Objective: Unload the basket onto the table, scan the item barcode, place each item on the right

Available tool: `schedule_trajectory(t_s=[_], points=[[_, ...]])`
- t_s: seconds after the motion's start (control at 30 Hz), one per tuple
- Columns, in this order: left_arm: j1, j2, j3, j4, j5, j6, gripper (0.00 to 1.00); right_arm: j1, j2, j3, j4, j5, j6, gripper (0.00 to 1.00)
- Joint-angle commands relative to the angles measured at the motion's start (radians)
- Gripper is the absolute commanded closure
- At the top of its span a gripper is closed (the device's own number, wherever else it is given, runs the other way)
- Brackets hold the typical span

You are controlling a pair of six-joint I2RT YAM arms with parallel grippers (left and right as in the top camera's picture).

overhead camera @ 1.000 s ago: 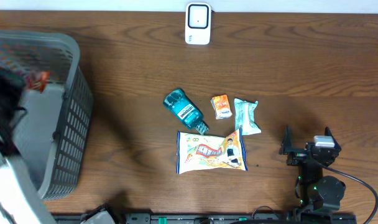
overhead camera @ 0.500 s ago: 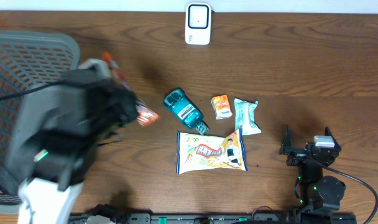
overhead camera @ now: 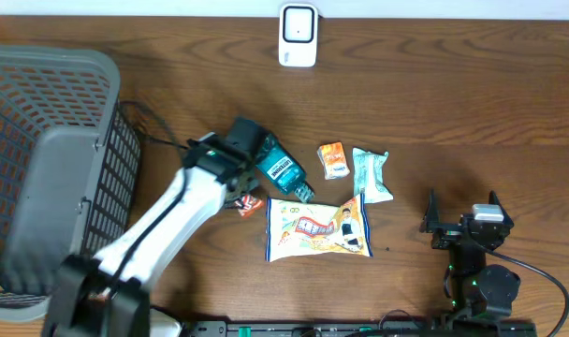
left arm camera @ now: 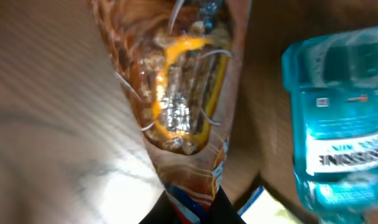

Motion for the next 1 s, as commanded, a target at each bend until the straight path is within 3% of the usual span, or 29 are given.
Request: schedule_trajectory(t_s=[0.0,0.13,0.17,0.27,0.33,0.37,0.4,0.5,0.57,0.8,0.97], points=[[-0.041,0.096,-0.003,0.03,-0.013,-0.028,0.93,0.004,0.0,-0.001,-0.004,-0.002,0.002,0.01],[-0.072,0.174,-0.003,0.053,-0.013,-0.028,0.92,0.004,0.0,-0.001,-0.004,-0.002,0.002,0.01],[-0.073,0.182,-0.003,0.053,-0.014,-0.028,0.89,0.004,0.0,-0.001,-0.004,-0.002,0.002,0.01],[-0.072,0.177,0.0,0.053,-0.013,-0.028,0.47,0.004,0.0,-0.001,-0.004,-0.002,0.003,0.01],[-0.07,0.162,0.014,0.053,-0.014,-0.01,0.27,0.004,0.0,-0.001,-0.004,-0.002,0.003,0.01],[-0.066,0.136,0.048,0.053,-0.034,0.045,0.08,0.004,0.0,-0.001,-0.004,-0.002,0.002,0.01],[-0.063,0.116,0.073,0.053,-0.05,0.087,0.02,0.004,0.0,-0.001,-0.004,-0.002,0.002,0.01],[-0.048,0.057,0.17,0.053,-0.098,0.225,0.02,0.004,0.0,-0.001,-0.004,-0.002,0.002,0.01],[-0.013,-0.009,0.341,0.067,-0.132,0.408,0.02,0.004,0.0,-0.001,-0.004,-0.002,0.002,0.01],[0.06,-0.086,0.673,0.2,-0.145,0.591,0.02,0.004,0.0,-0.001,-0.004,-0.002,0.002,0.01],[0.077,-0.145,0.817,0.358,-0.145,0.856,0.02,0.004,0.0,-0.001,-0.004,-0.002,0.002,0.01]])
